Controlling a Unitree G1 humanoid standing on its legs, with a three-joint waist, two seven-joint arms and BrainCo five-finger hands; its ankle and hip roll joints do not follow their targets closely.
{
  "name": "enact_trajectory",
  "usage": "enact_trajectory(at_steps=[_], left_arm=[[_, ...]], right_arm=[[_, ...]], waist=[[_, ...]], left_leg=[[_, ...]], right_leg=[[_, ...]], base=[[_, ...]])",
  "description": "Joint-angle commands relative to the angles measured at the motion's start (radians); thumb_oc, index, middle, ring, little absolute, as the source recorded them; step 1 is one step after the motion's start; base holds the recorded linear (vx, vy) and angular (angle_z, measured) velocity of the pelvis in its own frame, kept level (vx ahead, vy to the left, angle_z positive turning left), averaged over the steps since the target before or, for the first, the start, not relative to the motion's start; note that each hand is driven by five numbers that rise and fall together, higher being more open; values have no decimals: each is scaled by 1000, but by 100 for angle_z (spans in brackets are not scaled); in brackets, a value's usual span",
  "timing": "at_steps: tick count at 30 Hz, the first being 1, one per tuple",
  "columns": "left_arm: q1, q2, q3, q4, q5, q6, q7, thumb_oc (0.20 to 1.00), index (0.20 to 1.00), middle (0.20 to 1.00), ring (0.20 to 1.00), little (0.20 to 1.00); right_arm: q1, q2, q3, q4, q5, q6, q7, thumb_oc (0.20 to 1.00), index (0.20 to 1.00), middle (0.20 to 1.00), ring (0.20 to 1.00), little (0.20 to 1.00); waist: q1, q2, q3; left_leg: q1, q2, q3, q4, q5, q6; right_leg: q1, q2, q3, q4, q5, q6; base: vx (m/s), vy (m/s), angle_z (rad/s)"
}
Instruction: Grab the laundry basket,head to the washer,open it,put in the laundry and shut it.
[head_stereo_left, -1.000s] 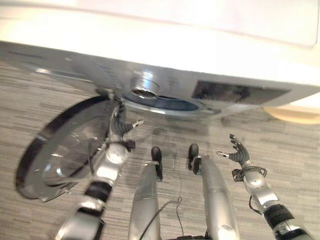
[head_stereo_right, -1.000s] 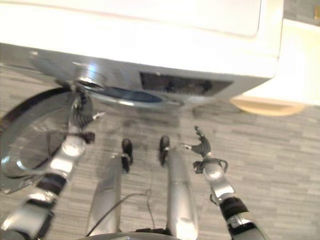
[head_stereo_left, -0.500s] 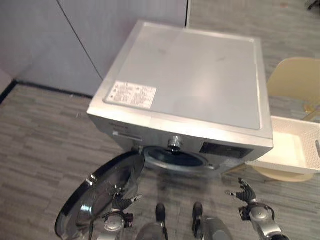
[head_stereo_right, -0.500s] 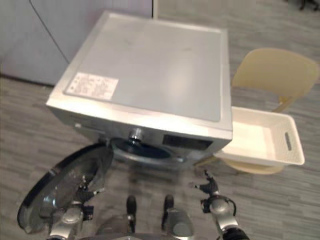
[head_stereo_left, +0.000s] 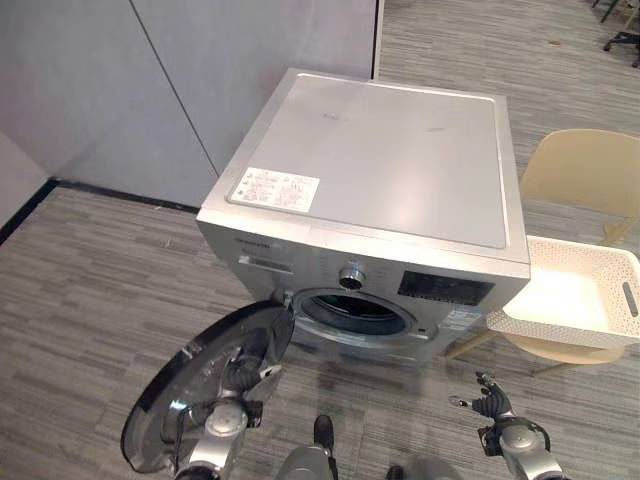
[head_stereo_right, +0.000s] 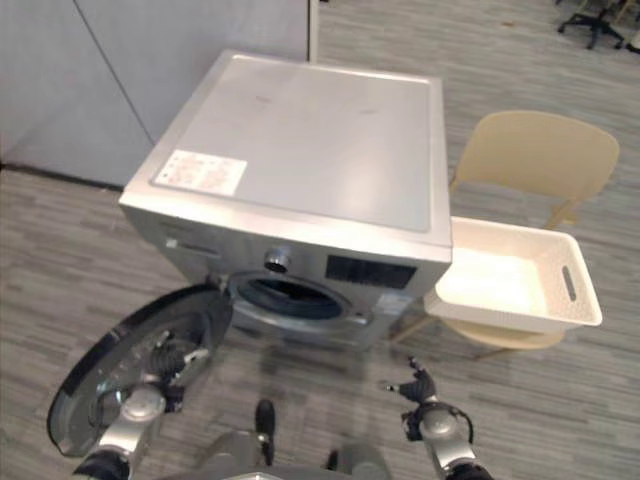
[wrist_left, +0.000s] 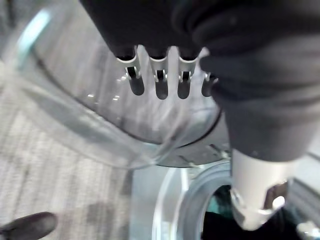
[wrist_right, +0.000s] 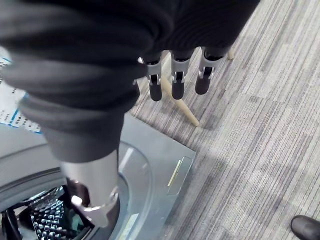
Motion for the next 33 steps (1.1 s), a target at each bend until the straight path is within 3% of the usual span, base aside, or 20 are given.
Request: enact_trajectory(at_steps=[1,2,3,5,6,7,8,12,13,16,22,25,28,33], left_arm=[[-6,2,-5,-32,18,-13,6,1000,1000,1000,1000,1000],[-13,-1,-15,-29,25,-17,-2,1000,1000,1000,1000,1000],[-13,-1,-15,-29,25,-17,-2,1000,1000,1000,1000,1000],[-8,2,-17,-35,29,-18,-7,1000,1000,1000,1000,1000],[-8,2,-17,-35,29,-18,-7,1000,1000,1000,1000,1000],[-11,4,-24,-34,36,-19,-7,1000,1000,1000,1000,1000],[-15,2,-29,-35,34,-19,-6,1000,1000,1000,1000,1000],[-23,-3,-45,-53,35,-18,-2,1000,1000,1000,1000,1000],[-29,-2,-52,-70,41,-17,-1,1000,1000,1000,1000,1000],[-43,12,-65,-103,67,-20,5,1000,1000,1000,1000,1000],[-152,154,-78,-228,201,-36,50,1000,1000,1000,1000,1000],[-289,284,-53,-229,258,-36,114,1000,1000,1000,1000,1000],[-401,421,-32,-169,301,-13,152,1000,1000,1000,1000,1000],[-536,518,-58,32,312,8,155,1000,1000,1000,1000,1000]], right_arm=[[5,-17,-19,-29,-16,-12,-12,1000,1000,1000,1000,1000],[-5,-29,-24,-3,-11,-10,-19,1000,1000,1000,1000,1000],[-5,-29,-24,-3,-11,-10,-19,1000,1000,1000,1000,1000],[5,-28,-28,-6,-7,-12,-16,1000,1000,1000,1000,1000],[5,-29,-28,-6,-7,-12,-16,1000,1000,1000,1000,1000],[6,-29,-27,4,-7,-15,-10,1000,1000,1000,1000,1000],[4,-30,-24,13,-7,-15,-7,1000,1000,1000,1000,1000],[3,-25,-29,39,1,-14,-3,1000,1000,1000,1000,1000],[1,-22,-37,45,3,-16,-5,1000,1000,1000,1000,1000],[-3,-21,-41,47,-1,-16,-6,1000,1000,1000,1000,1000],[0,-37,-31,-11,-26,-22,6,1000,1000,1000,1000,1000],[11,-57,-15,-50,-46,-25,23,1000,1000,1000,1000,1000],[20,-77,-13,-71,-53,-27,35,1000,1000,1000,1000,1000],[23,-90,0,-75,-54,-27,54,1000,1000,1000,1000,1000]], waist=[[-7,9,5],[-17,9,43],[-17,11,41],[-30,-12,41],[-31,-11,38],[-43,-30,36],[-50,-34,32],[-73,-24,5],[-81,-17,-14],[-92,-14,-28],[-111,-18,-52],[-123,-24,-53],[-135,-30,-46],[-152,-40,-36]], left_leg=[[-134,-22,-17,-150,164,-64],[-138,-27,-42,-84,122,-86],[-141,-26,-43,-83,123,-86],[-118,-24,-59,-4,51,-64],[-122,-23,-60,-4,52,-64],[-85,-16,-85,49,-13,-61],[-62,-5,-95,58,-35,-62],[14,30,-115,-1,-45,-67],[44,24,-128,-73,-41,-70],[68,11,-128,-109,-45,-68],[110,-17,-101,-145,-65,-49],[121,-27,-73,-157,-74,-37],[111,-33,-56,-154,-80,-26],[90,-39,-37,-148,-85,-16]], right_leg=[[29,74,19,-7,-68,39],[5,51,-38,-45,-16,39],[3,53,-38,-46,-14,38],[-8,12,-66,-71,17,50],[-11,14,-67,-72,18,49],[-19,-18,-87,-91,37,57],[-25,-28,-95,-99,43,60],[-36,-40,-120,-117,57,73],[-35,-42,-121,-117,63,79],[-34,-54,-124,-115,69,86],[-42,-90,-92,-105,95,125],[-64,-108,-71,-95,115,148],[-85,-120,-56,-92,128,165],[-120,-134,-38,-87,147,179]], base=[[-528,-31,27],[-428,-3,48],[-531,17,46],[-176,38,65],[-201,74,36],[-172,89,24],[-200,139,47],[-5,135,40],[102,254,52],[68,177,45],[55,204,-12],[7,160,-35],[-4,119,-27],[10,108,-19]])
